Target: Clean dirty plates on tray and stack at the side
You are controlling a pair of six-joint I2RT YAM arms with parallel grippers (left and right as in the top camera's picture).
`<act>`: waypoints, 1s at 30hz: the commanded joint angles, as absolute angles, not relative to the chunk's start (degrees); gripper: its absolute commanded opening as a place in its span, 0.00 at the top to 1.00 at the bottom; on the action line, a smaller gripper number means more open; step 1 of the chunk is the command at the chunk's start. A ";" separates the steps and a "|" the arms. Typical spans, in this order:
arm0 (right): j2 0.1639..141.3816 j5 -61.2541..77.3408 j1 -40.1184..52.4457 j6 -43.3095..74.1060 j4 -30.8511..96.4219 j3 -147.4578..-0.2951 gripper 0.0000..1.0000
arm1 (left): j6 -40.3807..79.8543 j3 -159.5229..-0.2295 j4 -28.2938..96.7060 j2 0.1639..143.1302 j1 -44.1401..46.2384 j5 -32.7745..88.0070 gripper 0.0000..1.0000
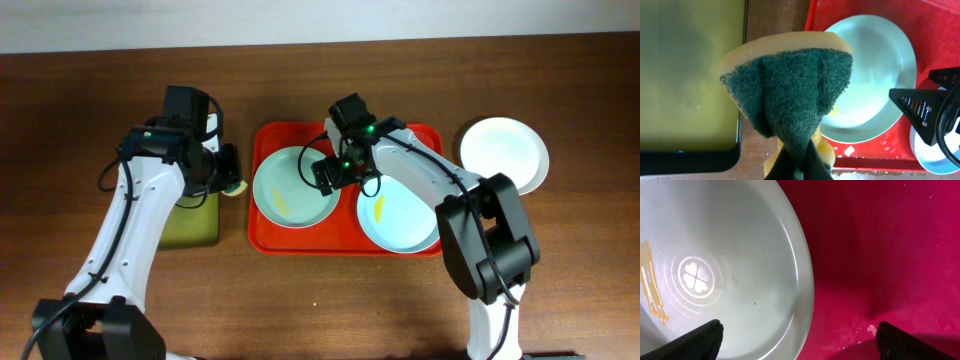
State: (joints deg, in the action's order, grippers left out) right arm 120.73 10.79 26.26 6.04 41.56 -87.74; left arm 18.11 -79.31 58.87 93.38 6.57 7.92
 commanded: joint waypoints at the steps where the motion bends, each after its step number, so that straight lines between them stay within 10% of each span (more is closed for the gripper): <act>1: 120.49 10.50 26.24 6.24 41.54 -88.68 0.01 | 17.34 -78.89 57.45 92.55 6.50 7.55 1.00; 30: 120.49 10.50 26.24 6.24 41.54 -88.68 0.01 | 20.53 -78.78 53.49 92.86 8.08 13.87 1.00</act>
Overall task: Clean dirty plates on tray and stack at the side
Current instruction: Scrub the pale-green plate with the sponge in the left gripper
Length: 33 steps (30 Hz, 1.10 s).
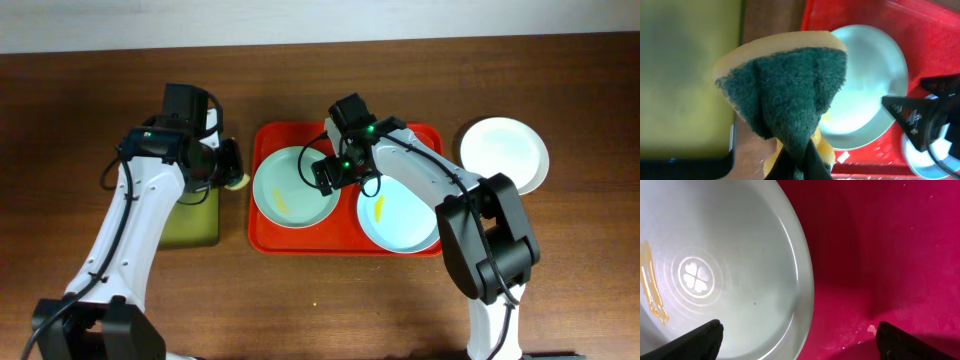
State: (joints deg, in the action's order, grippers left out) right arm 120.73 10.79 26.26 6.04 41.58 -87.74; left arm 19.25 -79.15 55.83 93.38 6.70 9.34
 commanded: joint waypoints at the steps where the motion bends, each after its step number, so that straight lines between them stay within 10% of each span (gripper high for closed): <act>1: 120.49 10.50 26.24 6.24 41.54 -88.68 0.01 | 22.33 -78.78 51.96 93.25 9.50 13.78 1.00; 33: 120.49 19.09 26.30 6.44 41.80 -88.68 0.01 | 27.81 -74.98 48.34 106.10 18.26 9.21 1.00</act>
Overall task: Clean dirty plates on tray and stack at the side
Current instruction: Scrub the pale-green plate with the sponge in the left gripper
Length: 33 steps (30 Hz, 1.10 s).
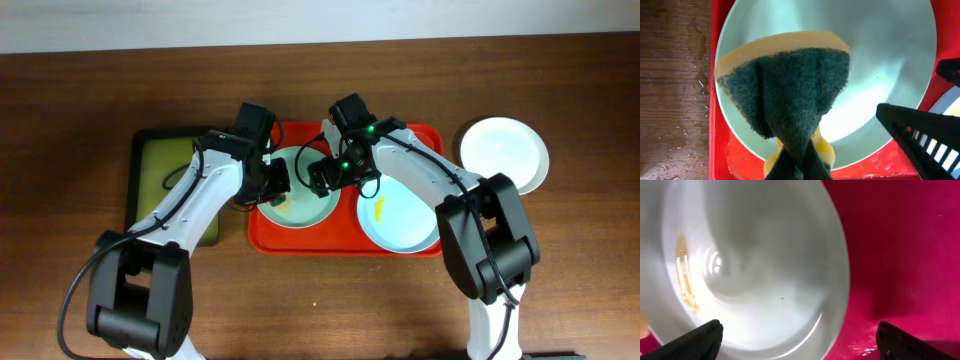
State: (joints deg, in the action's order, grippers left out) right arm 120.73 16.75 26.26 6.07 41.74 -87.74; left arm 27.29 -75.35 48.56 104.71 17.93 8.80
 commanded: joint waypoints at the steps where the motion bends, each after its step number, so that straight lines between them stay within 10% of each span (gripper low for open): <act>1: 120.49 18.94 26.30 6.44 41.76 -88.68 0.01 | 27.81 -74.98 48.18 106.59 18.28 9.21 1.00; 5: 120.49 18.85 26.28 6.44 41.56 -88.68 0.01 | 27.79 -74.98 46.78 108.95 18.55 11.18 1.00; 8: 120.51 18.87 26.24 6.50 41.69 -88.68 0.42 | 27.81 -74.98 46.06 109.51 19.16 11.20 1.00; 14: 120.49 18.24 26.24 11.25 42.54 -88.68 0.82 | 27.83 -74.96 43.16 109.93 21.28 11.14 1.00; 22: 120.49 13.91 26.24 11.27 44.51 -88.68 0.73 | 27.83 -74.96 41.23 114.48 21.28 11.18 1.00; 26: 120.49 6.83 25.78 14.02 46.81 -88.73 0.96 | 27.79 -74.98 41.39 114.85 21.26 11.16 1.00; 33: 120.49 6.79 25.04 15.75 48.75 -88.73 0.96 | 27.83 -75.83 43.94 114.72 21.21 5.93 1.00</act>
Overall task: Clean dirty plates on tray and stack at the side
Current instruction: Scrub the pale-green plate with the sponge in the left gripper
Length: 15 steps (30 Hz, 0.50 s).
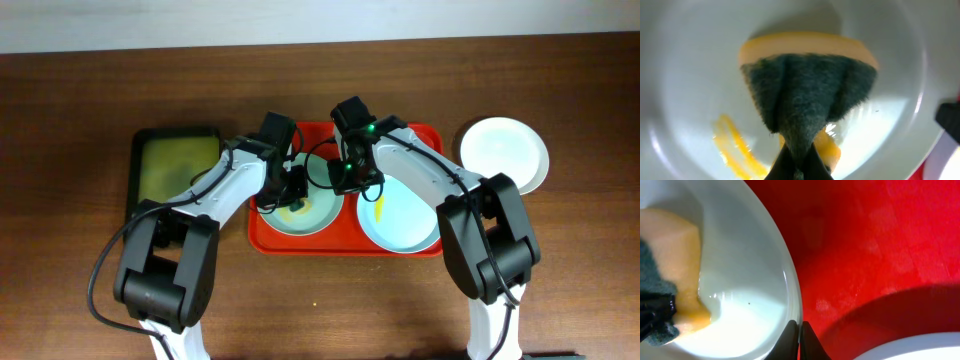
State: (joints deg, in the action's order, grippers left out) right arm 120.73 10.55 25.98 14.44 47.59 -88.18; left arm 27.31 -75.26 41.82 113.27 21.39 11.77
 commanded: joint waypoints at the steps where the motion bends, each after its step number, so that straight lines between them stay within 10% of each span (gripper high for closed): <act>1: 120.49 6.79 24.97 15.75 48.88 -88.73 0.96 | 27.86 -76.40 45.39 114.72 21.21 3.14 1.00; 8: 120.49 6.83 24.67 15.75 49.21 -88.73 0.96 | 33.52 -81.47 53.47 113.95 21.21 -7.18 1.00; 15: 120.49 6.85 24.67 15.77 49.28 -88.73 0.96 | 33.85 -78.35 45.65 113.56 23.07 13.13 1.00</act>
